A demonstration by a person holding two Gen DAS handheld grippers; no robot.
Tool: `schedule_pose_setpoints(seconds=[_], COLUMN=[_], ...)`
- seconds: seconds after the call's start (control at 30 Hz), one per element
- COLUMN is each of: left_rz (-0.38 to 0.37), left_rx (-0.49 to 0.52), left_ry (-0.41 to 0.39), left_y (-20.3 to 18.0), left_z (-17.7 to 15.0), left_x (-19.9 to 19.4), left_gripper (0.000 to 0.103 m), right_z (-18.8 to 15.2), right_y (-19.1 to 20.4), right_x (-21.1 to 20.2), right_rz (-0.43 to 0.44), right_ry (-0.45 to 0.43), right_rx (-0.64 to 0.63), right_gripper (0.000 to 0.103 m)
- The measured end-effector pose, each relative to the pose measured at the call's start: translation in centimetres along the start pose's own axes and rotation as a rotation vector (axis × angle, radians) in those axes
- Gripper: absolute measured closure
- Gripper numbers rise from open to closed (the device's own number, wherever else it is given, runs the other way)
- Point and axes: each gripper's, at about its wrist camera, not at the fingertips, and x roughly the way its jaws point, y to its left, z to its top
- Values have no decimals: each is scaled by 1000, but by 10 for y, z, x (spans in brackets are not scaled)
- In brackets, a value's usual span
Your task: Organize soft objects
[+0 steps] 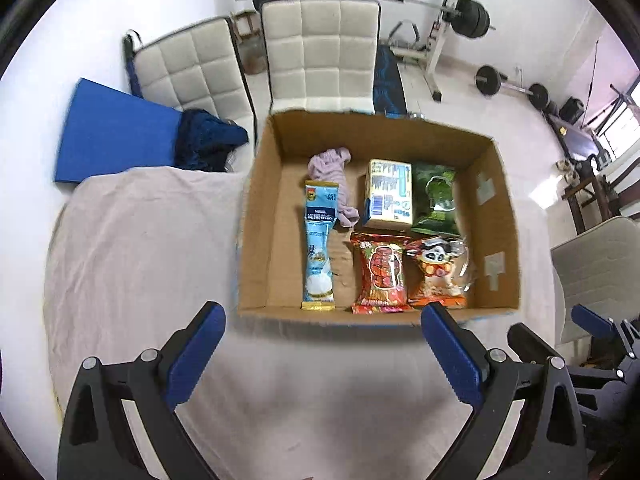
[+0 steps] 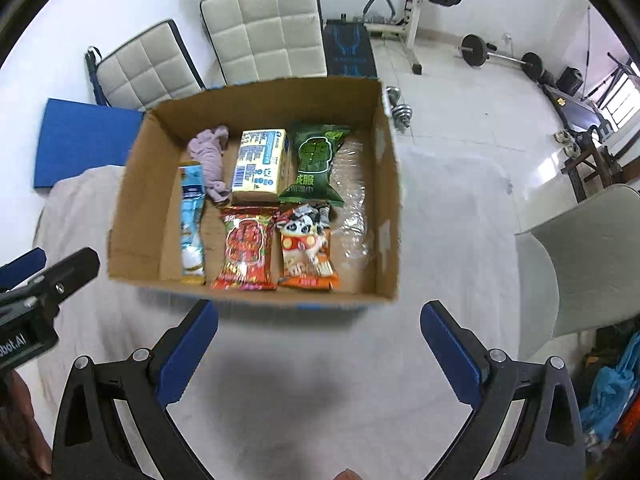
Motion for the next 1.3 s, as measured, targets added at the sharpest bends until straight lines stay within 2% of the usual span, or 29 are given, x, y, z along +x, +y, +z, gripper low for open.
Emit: schedule_pose_setpoints(seconds=[0.1, 0.37, 0.67, 0.83, 1.03, 1.3], left_rz=[26, -43, -74, -78, -65, -49], left_rx=[11, -21, -24, -16, -26, -1], left_ry=[-41, -111, -133, -153, -175, -221], left_y=[-2, -1, -7, -8, -5, -8], left_z=[-12, -44, -81, -95, -101, -101], left_x=[-35, -118, -175, -198, -208, -212], left_gripper=[2, 2, 2, 2, 2, 2], right_z=[-17, -57, -96, -112, -127, -119], right_y=[-9, -23, -27, -25, -13, -16], right_x=[-35, -131, -212, -237, -256, -267], right_rz=[21, 32, 57, 52, 43, 33], right_ry=[-32, -127, -179, -198, -202, -259], right_rx=[26, 36, 30, 18, -27, -13], right_gripper=[0, 0, 0, 0, 0, 0])
